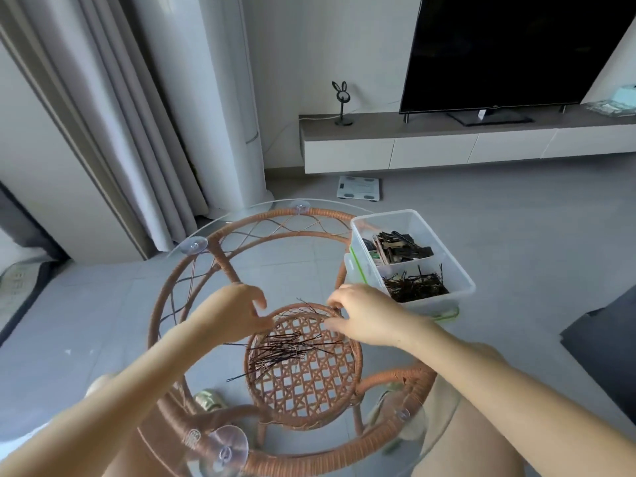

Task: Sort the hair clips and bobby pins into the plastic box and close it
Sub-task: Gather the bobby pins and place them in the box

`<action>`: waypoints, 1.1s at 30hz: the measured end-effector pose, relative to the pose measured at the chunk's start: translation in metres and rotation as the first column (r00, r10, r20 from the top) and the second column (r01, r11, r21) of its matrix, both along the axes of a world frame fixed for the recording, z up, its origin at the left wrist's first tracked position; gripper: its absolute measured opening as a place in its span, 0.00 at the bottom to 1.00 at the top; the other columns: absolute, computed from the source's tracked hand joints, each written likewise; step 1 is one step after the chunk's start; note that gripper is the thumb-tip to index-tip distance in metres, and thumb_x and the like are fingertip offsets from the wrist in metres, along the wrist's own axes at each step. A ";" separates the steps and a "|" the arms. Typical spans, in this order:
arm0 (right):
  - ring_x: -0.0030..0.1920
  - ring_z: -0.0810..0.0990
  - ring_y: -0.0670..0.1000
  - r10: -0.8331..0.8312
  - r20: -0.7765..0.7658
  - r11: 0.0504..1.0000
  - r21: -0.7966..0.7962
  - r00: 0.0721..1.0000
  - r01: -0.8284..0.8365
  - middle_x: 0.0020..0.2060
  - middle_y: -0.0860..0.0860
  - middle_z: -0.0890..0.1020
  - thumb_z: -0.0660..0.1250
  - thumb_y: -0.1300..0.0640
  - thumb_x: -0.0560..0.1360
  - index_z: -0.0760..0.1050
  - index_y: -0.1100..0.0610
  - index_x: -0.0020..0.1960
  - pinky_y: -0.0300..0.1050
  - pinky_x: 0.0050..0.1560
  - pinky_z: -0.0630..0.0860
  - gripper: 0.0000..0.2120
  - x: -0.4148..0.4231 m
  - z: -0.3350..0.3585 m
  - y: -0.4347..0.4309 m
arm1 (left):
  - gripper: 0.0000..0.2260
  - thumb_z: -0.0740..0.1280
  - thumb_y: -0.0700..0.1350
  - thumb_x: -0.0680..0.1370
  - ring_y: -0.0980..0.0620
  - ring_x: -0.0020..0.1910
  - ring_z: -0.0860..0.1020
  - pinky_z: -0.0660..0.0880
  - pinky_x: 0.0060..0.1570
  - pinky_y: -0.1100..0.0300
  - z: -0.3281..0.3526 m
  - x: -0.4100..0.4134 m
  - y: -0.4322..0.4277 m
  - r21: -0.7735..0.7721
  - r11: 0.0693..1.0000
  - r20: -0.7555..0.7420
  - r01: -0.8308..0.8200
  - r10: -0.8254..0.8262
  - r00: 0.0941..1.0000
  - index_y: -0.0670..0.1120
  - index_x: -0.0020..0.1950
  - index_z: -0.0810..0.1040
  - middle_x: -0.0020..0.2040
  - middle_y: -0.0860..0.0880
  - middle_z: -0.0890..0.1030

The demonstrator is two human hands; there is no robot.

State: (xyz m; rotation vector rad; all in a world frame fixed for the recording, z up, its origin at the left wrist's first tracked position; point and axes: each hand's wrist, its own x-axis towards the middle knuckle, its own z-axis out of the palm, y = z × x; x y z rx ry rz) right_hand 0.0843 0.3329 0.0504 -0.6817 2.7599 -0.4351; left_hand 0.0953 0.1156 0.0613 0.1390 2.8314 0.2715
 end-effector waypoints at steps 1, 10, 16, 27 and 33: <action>0.56 0.74 0.55 -0.038 -0.005 0.999 0.034 0.999 0.038 0.58 0.55 0.75 0.62 0.49 0.76 0.72 0.60 0.59 0.48 0.56 0.70 0.18 -0.004 -0.008 -0.011 | 0.17 0.66 0.56 0.74 0.51 0.51 0.79 0.74 0.50 0.60 -0.005 0.006 -0.009 -0.052 0.998 0.005 -0.033 0.033 0.999 0.48 0.59 0.76 0.55 0.49 0.80; 0.60 0.69 0.56 0.051 0.037 0.998 0.039 0.998 -0.052 0.59 0.55 0.72 0.60 0.66 0.73 0.67 0.56 0.61 0.51 0.58 0.71 0.18 0.001 -0.037 -0.070 | 0.14 0.57 0.47 0.79 0.47 0.50 0.78 0.73 0.44 0.61 -0.042 0.046 -0.009 -0.002 0.982 -0.050 -0.190 0.190 0.980 0.41 0.63 0.68 0.57 0.42 0.76; 0.56 0.73 0.49 0.096 0.131 0.993 -0.083 0.987 -0.086 0.60 0.51 0.74 0.59 0.63 0.76 0.69 0.55 0.64 0.42 0.56 0.70 0.17 0.015 -0.012 -0.049 | 0.16 0.57 0.36 0.76 0.54 0.44 0.75 0.70 0.37 0.72 -0.039 0.042 -0.002 0.315 0.943 -0.075 -0.103 0.133 0.988 0.48 0.59 0.76 0.59 0.46 0.77; 0.57 0.71 0.54 -0.006 -0.033 0.991 0.136 0.999 0.010 0.58 0.54 0.70 0.69 0.30 0.59 0.64 0.60 0.65 0.48 0.57 0.71 0.46 0.043 -0.039 -0.029 | 0.35 0.72 0.59 0.66 0.50 0.59 0.71 0.71 0.58 0.59 -0.052 0.055 -0.015 0.054 0.994 -0.087 0.090 -0.086 0.993 0.53 0.69 0.64 0.61 0.49 0.71; 0.56 0.74 0.58 0.059 -0.081 0.997 0.053 0.995 -0.055 0.56 0.57 0.74 0.71 0.39 0.66 0.67 0.60 0.60 0.51 0.54 0.73 0.33 0.039 -0.040 -0.053 | 0.18 0.72 0.46 0.70 0.51 0.46 0.77 0.71 0.43 0.64 -0.047 0.042 -0.002 0.185 0.978 -0.097 0.094 -0.077 0.992 0.45 0.58 0.75 0.52 0.48 0.79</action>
